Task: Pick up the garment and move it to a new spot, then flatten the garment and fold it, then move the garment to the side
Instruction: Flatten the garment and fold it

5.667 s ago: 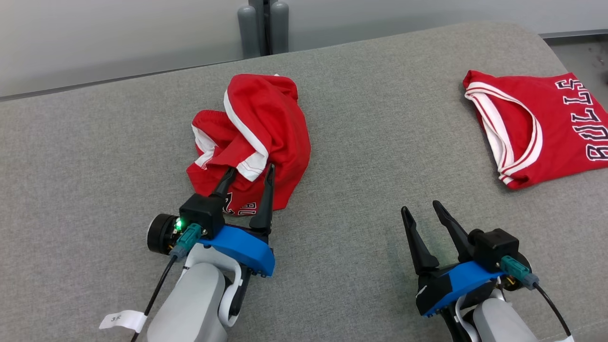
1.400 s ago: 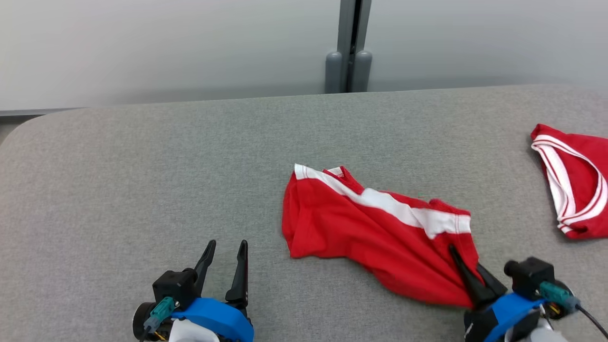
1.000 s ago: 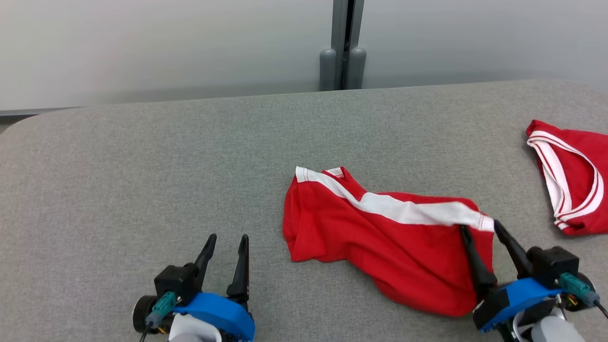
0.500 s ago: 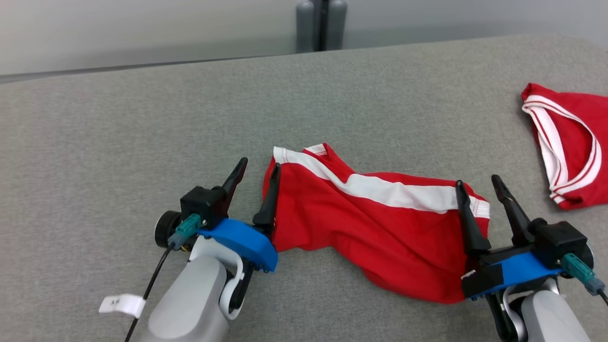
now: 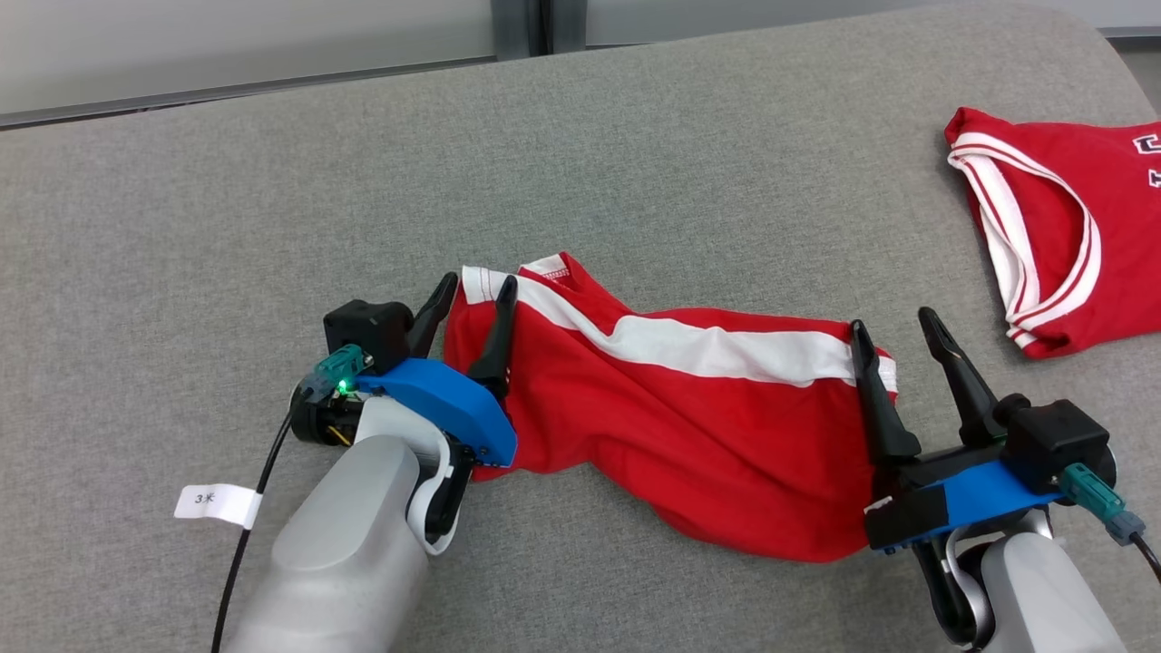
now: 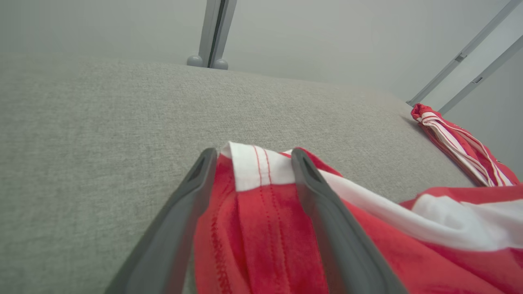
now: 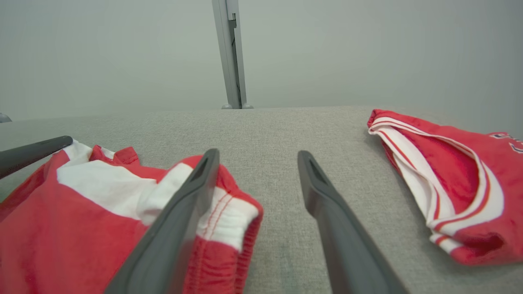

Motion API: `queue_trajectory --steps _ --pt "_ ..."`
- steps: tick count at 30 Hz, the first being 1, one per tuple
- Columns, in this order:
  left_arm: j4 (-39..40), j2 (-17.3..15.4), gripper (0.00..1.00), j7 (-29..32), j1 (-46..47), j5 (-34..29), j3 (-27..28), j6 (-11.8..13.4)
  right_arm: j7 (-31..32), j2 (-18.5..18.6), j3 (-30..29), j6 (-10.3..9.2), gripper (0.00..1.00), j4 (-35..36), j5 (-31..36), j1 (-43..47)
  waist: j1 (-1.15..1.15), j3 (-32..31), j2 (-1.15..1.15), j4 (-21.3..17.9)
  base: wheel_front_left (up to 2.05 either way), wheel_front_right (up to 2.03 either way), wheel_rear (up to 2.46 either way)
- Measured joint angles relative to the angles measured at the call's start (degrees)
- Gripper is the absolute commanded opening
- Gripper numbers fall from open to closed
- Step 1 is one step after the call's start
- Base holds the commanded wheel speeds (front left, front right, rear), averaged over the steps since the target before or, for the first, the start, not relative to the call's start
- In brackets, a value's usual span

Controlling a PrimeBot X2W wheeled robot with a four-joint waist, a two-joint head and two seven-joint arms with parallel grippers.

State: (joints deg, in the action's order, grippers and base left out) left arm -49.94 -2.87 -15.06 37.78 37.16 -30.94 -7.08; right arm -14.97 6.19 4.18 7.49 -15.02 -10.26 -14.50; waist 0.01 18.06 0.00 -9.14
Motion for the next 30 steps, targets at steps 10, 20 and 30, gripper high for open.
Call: queue_trajectory --steps 10,20,30 --pt "0.1 0.1 0.00 0.0 0.8 5.6 -4.0 -0.1 0.0 -0.1 -0.3 0.00 1.00 0.2 -0.1 -0.2 0.00 -1.1 0.00 1.1 0.00 0.00 0.00" --pt "7.4 0.0 0.00 0.0 -7.2 1.9 -0.4 -0.1 0.0 -0.4 -1.1 0.00 1.00 -0.9 -0.1 2.7 -0.02 -6.9 0.00 7.7 0.00 0.00 0.00" --pt "10.5 -2.6 0.00 0.0 -18.3 -1.2 5.0 -0.3 0.0 -1.8 -1.3 0.00 1.00 -2.5 0.4 5.4 -0.02 -10.9 0.00 11.4 0.00 0.00 0.00"
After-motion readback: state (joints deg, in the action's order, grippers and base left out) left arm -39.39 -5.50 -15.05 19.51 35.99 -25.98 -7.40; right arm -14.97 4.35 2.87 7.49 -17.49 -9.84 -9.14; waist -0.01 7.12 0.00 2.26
